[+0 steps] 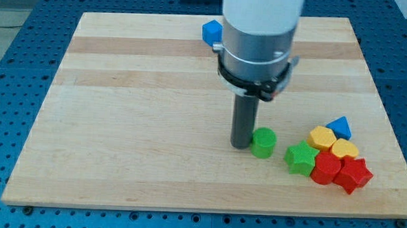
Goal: Place the blue cube to the top right of the green circle
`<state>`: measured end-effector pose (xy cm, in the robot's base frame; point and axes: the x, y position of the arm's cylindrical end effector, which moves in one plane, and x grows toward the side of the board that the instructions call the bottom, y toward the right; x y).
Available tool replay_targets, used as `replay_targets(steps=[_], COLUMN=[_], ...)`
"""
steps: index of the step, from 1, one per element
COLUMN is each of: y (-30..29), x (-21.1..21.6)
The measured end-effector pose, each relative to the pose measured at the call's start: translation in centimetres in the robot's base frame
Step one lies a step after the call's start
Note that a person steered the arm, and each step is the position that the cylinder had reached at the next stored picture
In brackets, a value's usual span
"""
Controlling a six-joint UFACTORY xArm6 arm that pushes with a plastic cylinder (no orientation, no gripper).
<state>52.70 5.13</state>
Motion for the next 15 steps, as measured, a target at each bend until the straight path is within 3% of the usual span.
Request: replay_targets(steps=[3, 4, 6, 8, 9, 15], y=[2.1, -1.7, -13.9, -15.3, -12.2, 9.3], x=[1.1, -0.2, -11.9, -26.9, -29.4, -20.6])
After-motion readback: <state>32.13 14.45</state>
